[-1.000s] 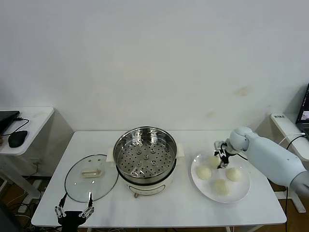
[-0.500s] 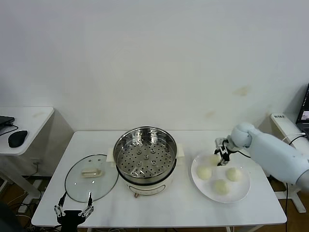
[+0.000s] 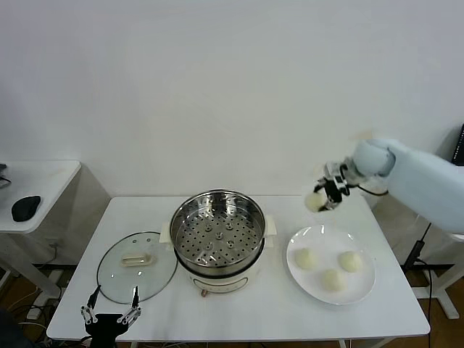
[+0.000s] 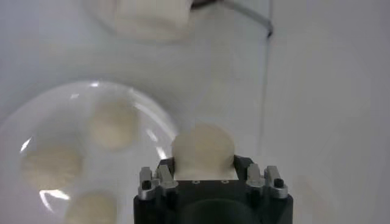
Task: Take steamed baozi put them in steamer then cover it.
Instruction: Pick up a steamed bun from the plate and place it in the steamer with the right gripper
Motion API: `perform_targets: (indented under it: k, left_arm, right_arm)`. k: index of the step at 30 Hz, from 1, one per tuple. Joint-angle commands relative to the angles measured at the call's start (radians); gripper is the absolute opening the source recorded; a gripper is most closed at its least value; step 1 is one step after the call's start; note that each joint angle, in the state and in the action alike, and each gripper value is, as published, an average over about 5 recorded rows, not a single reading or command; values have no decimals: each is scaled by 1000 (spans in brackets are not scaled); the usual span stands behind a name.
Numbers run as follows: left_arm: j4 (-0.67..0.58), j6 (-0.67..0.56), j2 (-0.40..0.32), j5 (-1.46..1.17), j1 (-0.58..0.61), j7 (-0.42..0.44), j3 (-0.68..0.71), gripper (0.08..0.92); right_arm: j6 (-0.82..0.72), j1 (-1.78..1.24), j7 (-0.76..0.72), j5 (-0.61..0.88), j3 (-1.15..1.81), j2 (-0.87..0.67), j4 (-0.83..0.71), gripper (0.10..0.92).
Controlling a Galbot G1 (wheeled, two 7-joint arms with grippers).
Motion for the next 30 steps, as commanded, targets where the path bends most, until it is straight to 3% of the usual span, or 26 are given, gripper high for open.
perform_targets:
  k: [1,7,16,30]
  left_arm:
    - [-2,0,0,-1,0,0,-4,823]
    - [-9,2,-7,-1,1,0,-14,823]
    - [-2,2,-13,-10,-5,2,-35,823]
    - [2,3,-16,-19,-11,4,-53,823]
  right_arm:
    - [10,174,13,115,-104,99,37,602]
    - [96,168,53,113,-144,274,17,602]
    - [343,84,101,-11,-204,482,-130,607]
    - [660,-62,147,-318,-197,636,-372,611]
